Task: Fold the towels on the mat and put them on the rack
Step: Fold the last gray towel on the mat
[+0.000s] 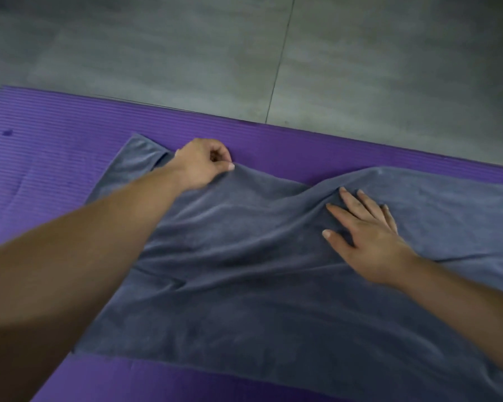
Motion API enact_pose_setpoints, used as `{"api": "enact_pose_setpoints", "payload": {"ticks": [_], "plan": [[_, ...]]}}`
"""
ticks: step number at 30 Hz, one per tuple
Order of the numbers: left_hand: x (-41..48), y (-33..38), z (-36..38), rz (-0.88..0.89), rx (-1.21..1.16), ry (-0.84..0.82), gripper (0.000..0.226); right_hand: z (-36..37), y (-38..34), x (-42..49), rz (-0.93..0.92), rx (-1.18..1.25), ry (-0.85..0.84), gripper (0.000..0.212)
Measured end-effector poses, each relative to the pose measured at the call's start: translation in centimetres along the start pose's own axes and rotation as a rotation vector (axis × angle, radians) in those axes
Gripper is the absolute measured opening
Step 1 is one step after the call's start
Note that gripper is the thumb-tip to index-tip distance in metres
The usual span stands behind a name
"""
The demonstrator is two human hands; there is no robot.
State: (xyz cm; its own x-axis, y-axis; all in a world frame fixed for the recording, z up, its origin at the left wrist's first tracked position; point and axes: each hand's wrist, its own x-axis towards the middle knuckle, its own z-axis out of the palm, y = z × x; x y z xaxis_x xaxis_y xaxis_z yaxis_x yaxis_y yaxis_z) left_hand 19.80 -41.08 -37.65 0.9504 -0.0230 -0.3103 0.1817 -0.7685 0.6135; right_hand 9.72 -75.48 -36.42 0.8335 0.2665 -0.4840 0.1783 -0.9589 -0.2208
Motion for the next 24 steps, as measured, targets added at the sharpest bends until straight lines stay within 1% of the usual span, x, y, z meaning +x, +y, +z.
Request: {"api": "enact_pose_setpoints", "payload": {"ticks": [3, 7, 9, 12, 14, 15, 16, 17, 18, 19, 20, 22, 24], "plan": [[0.5, -0.5, -0.2, -0.016, -0.09, 0.112, 0.013, 0.2, -0.3, 0.5, 0.014, 0.0, 0.033, 0.082], [1.4, -0.3, -1.1, -0.034, 0.047, 0.254, 0.008, 0.7, -0.5, 1.1, 0.047, -0.081, 0.007, 0.078], [1.7, -0.1, -0.8, -0.037, 0.128, 0.282, 0.007, 0.9, -0.7, 1.3, 0.056, -0.11, 0.001, 0.078], [1.3, 0.0, -0.4, -0.008, 0.175, 0.276, 0.021, 0.7, -0.9, 1.3, 0.091, -0.131, -0.007, 0.076], [0.1, -0.7, -1.2, -0.024, 0.16, 0.312, 0.031, 0.2, -1.8, 1.3, 0.112, -0.123, 0.052, 0.069], [-0.8, -1.5, -1.9, -0.037, 0.155, 0.342, 0.033, 0.0, -2.8, 1.3, 0.094, -0.094, 0.126, 0.063], [-2.0, -2.5, -2.8, -0.054, 0.14, 0.379, 0.033, -0.1, -4.1, 1.3, 0.04, -0.047, 0.214, 0.054], [-3.3, -3.7, -3.8, -0.074, 0.097, 0.418, 0.032, -0.1, -5.9, 1.4, -0.045, 0.012, 0.287, 0.047], [-5.0, -5.0, -4.9, -0.105, 0.04, 0.45, 0.031, 0.1, -7.8, 1.8, -0.146, 0.069, 0.335, 0.045], [-6.8, -6.7, -5.9, -0.148, -0.019, 0.474, 0.028, 0.4, -10.0, 2.2, -0.245, 0.135, 0.343, 0.044], [-9.0, -8.3, -6.9, -0.208, -0.042, 0.477, 0.025, 0.5, -12.3, 2.8, -0.307, 0.212, 0.315, 0.04], [-13.5, -11.6, -8.4, -0.318, -0.006, 0.45, 0.019, 0.4, -17.3, 4.8, -0.335, 0.39, 0.227, 0.022], [-18.0, -14.3, -9.0, -0.427, 0.041, 0.4, 0.015, -0.1, -22.1, 7.5, -0.337, 0.579, 0.184, 0.011]]}}
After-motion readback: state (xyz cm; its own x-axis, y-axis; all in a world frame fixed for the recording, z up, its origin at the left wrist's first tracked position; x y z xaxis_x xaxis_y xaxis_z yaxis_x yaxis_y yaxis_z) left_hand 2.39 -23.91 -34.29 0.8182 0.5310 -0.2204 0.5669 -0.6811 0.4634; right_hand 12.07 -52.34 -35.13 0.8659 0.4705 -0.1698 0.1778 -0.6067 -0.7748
